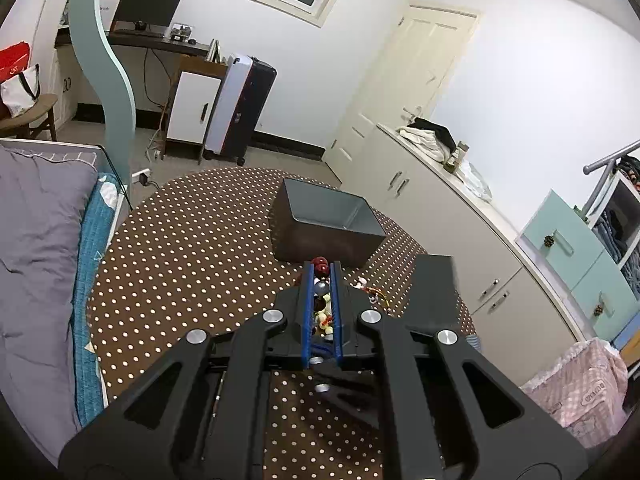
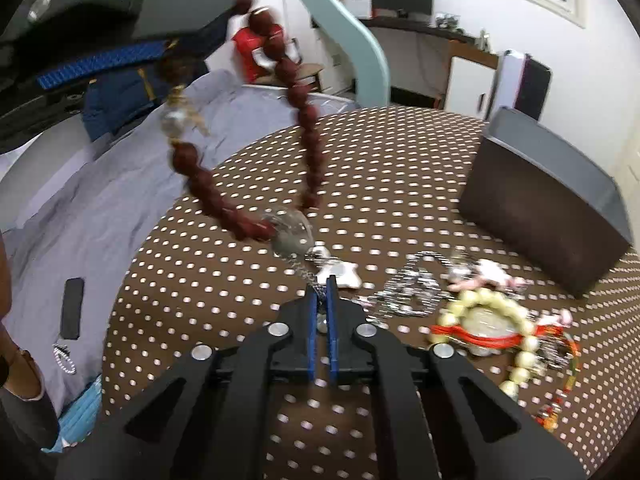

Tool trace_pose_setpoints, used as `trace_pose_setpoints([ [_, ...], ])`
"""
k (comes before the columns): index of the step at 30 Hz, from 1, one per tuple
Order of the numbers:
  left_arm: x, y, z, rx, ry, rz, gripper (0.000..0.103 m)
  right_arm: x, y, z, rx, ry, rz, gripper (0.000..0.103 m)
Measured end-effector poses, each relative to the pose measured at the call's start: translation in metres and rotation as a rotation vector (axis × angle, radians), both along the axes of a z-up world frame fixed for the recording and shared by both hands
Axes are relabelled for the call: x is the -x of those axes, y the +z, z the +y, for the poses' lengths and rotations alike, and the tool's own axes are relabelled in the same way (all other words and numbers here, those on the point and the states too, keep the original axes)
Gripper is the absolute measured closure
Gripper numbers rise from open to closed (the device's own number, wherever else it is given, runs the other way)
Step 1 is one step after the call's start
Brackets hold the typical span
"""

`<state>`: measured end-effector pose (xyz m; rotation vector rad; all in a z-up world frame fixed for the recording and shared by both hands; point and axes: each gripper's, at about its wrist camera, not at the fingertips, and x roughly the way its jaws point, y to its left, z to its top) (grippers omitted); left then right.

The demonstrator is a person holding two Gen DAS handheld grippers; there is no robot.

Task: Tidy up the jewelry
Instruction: 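Carry the red bead bracelet into the metal box and open the left gripper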

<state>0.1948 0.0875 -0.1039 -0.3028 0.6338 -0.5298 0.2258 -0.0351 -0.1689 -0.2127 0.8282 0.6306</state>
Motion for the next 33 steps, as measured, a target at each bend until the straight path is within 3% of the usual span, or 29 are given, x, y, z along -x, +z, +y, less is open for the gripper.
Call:
trace_pose_setpoints([
  [10, -0.031, 0.021, -0.015, 0.000, -0.044, -0.019, 0.095, 0.002, 0.070, -0.060, -0.102, -0.128, -0.133, 0.101],
  [17, -0.080, 0.041, -0.057, -0.034, -0.154, -0.012, 0.095, -0.038, 0.105, -0.088, -0.098, -0.209, -0.179, 0.101],
  [24, -0.137, 0.031, -0.094, -0.120, -0.165, 0.046, 0.095, -0.086, 0.091, -0.099, -0.061, -0.281, -0.123, 0.101],
  [33, -0.176, -0.016, -0.122, -0.208, -0.163, 0.174, 0.094, -0.112, 0.044, -0.101, -0.007, -0.304, 0.008, 0.100],
])
